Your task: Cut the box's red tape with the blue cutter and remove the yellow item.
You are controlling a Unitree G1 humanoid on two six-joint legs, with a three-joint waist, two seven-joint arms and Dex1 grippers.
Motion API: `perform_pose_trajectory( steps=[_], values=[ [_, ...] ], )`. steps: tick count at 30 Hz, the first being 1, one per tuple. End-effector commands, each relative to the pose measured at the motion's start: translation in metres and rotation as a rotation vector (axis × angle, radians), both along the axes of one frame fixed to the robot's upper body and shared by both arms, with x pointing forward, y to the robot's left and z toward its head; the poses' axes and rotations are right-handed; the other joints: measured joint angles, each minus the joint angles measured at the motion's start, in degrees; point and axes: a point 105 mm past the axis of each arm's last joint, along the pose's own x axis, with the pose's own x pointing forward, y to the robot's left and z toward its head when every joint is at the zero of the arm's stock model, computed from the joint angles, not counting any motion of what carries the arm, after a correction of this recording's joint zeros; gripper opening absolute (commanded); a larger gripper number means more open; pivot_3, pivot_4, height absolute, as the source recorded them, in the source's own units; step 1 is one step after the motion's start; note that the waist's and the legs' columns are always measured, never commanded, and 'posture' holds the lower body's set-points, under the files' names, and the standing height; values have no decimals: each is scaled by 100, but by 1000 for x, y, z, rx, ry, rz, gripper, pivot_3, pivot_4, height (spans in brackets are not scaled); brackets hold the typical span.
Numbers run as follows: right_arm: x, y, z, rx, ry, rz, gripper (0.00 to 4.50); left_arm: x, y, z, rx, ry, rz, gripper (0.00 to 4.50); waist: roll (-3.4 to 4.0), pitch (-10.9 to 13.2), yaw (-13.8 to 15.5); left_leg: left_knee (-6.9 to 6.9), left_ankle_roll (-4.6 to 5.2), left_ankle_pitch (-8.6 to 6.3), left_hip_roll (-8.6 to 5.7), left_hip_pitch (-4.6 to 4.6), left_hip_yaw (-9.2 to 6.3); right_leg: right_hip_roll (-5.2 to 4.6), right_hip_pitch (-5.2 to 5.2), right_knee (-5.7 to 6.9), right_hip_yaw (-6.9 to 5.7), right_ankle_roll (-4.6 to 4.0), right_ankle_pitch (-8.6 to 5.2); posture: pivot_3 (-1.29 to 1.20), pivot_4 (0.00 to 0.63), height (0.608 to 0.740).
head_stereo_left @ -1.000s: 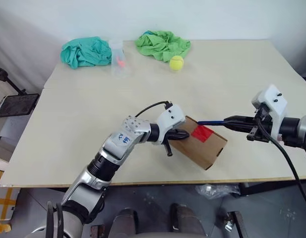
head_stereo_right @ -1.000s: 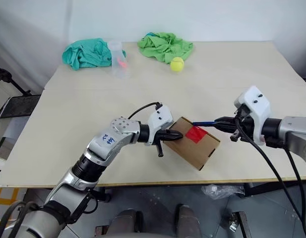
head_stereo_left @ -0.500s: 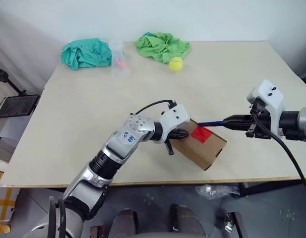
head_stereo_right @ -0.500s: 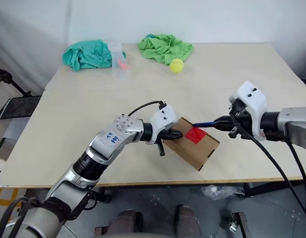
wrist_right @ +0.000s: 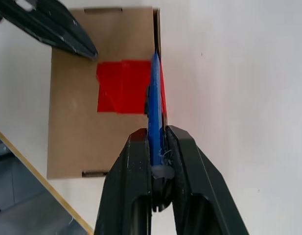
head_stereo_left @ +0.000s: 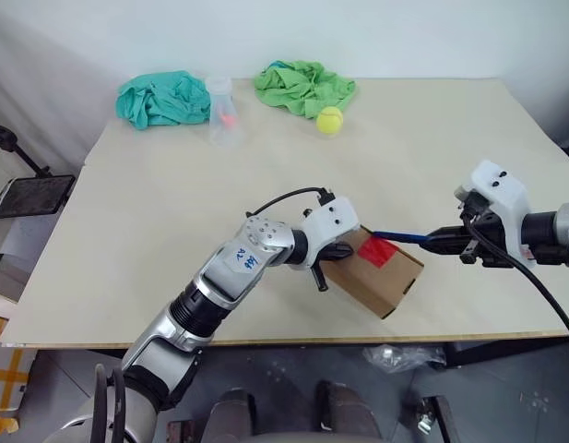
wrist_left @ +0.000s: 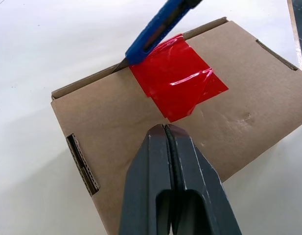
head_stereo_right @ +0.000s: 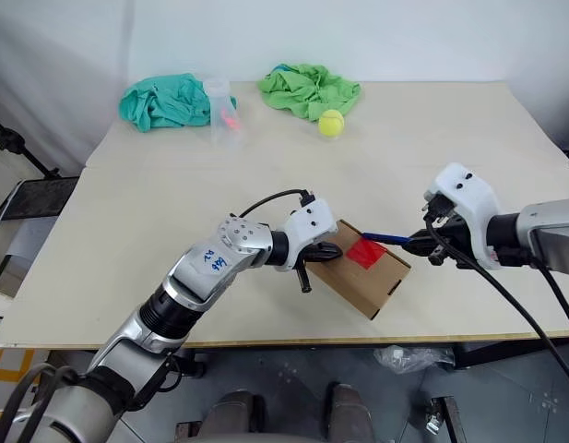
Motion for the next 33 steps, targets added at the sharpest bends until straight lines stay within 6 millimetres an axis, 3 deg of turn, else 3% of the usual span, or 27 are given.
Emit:
perform_pose_trajectory(
  steps=[1,10,16,33],
  values=[
    [-12,0,-6,-22,80,28,156,4,10,-31,94,82,65,18,0,0,3,0,0,0,0,-1,0,0,0,-1,0,0,0,0,150,740],
    [-1,8,1,-4,51,44,156,5,8,-31,90,86,66,18,0,0,-6,0,0,-1,0,-1,2,0,3,-15,0,-10,1,0,150,740],
    [-3,4,-2,-37,140,23,156,7,9,-32,88,89,73,18,0,-2,-4,0,-1,-1,0,-2,4,-2,5,-24,2,-21,4,0,150,740],
    [17,11,-1,-85,196,35,156,10,7,-31,70,91,88,18,-3,-25,-24,0,-3,0,2,1,17,-4,12,-52,4,-67,2,0,150,740]
  ],
)
